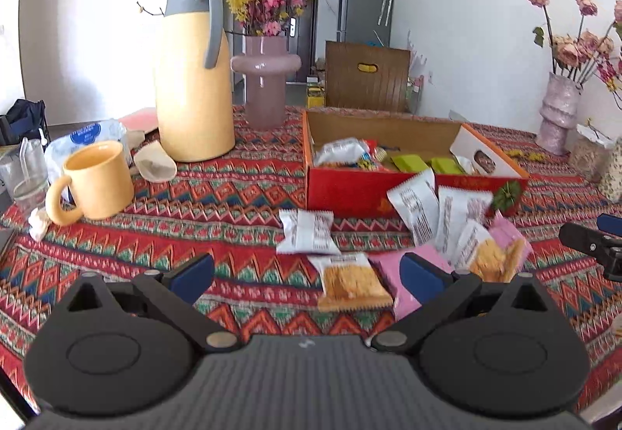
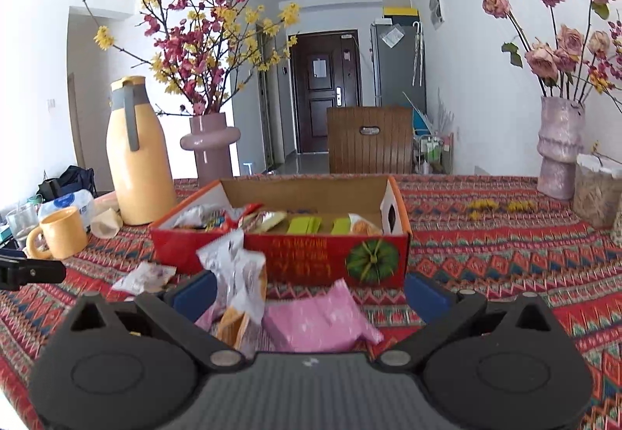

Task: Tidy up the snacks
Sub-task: 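Withdraw both tools from the box back over the loose snacks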

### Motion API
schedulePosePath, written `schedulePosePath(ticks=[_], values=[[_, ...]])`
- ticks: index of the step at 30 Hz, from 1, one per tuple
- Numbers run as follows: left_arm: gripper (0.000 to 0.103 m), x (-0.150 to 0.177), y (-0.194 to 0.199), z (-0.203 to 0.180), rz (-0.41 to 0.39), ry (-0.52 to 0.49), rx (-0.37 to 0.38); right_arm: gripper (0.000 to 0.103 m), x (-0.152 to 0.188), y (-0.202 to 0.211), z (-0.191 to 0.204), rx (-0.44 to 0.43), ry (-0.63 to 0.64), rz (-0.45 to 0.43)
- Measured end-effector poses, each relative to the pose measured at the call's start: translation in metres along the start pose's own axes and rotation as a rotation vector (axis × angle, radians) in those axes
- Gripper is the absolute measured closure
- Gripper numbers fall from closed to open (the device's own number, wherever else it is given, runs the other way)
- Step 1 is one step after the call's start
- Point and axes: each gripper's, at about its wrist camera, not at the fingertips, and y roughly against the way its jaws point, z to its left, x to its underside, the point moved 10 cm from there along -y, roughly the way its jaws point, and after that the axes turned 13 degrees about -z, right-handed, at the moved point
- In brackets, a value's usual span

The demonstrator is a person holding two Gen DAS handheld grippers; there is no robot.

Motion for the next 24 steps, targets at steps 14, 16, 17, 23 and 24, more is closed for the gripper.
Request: schedulePosePath(ticks=[14,16,17,23,24], values=[[0.000,0.036,0.016,-0.011,0.052,-0.042,0.047,0.000,0.032,0.033,-0.002,0.010,-0.017,0.060],[0.000,0.041,0.015,-0.012,0.062,-0.035,0.055,0.000,0.035,0.033,-0.002,0.009,-0.020,0.068],[0.000,0.043,0.014,-0.013,0.066,-0.034,0.063,0.000,0.037,0.032,-0.002,0.008,-0.021,0.070],[0.000,0.057,0.016,-0.033,0.090,-0.110,0.133,0.000,0.043,0.034,-0.005,0.019,-0.028,0.081],[0.000,0.060,0.015,-0.036,0.096,-0.125,0.142,0.000,0.044,0.035,-0.007,0.021,-0.033,0.080]])
